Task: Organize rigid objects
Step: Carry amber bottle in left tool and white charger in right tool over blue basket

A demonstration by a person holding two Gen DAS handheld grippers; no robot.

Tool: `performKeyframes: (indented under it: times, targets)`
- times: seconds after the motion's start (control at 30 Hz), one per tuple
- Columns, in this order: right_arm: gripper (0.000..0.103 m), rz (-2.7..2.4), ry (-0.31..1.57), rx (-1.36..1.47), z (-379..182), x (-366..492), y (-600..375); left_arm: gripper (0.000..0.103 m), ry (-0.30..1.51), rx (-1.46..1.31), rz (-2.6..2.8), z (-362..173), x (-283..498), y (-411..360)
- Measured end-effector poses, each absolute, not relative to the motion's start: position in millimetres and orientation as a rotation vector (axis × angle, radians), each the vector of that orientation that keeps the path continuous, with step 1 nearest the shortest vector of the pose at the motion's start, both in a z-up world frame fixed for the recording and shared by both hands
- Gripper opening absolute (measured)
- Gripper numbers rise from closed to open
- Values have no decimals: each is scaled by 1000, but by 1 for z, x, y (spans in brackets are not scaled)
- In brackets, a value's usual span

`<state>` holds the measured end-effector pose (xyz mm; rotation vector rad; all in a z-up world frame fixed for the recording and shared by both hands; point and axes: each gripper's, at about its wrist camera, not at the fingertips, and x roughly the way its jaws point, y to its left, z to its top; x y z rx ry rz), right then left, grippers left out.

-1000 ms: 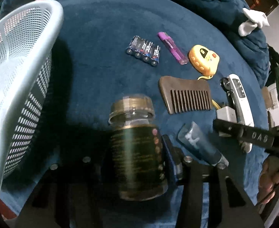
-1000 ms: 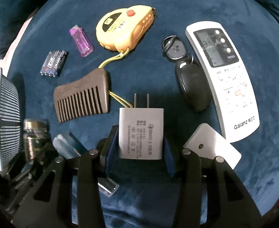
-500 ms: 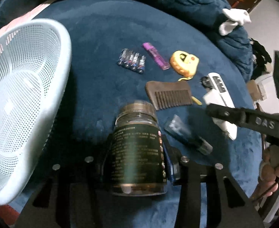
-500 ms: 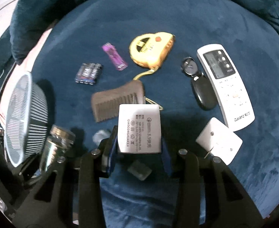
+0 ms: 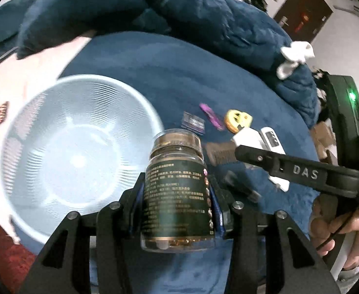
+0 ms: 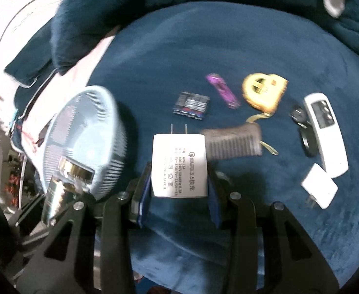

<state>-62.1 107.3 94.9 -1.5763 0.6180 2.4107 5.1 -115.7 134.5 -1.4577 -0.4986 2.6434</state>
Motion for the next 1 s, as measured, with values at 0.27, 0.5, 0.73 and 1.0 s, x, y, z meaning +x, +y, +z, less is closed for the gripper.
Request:
performKeyframes:
  times: [0.27,0.5,0.73,1.0]
  targets:
    - [40,2517,575,-1632,98,-96,59,48,-484,-1463,2782,166,11,-194]
    - [40,2564,570,-1677,91,-117,28,48,-713,-1582,2763,131,19,-237]
    - [40,2569,542,-1753,76,-128,0,48,-686,-1622,2807,105,16,-232]
    - [40,2541,534,-1830,62,-133,-13,47,-677,-1664,2800,93,11,-232]
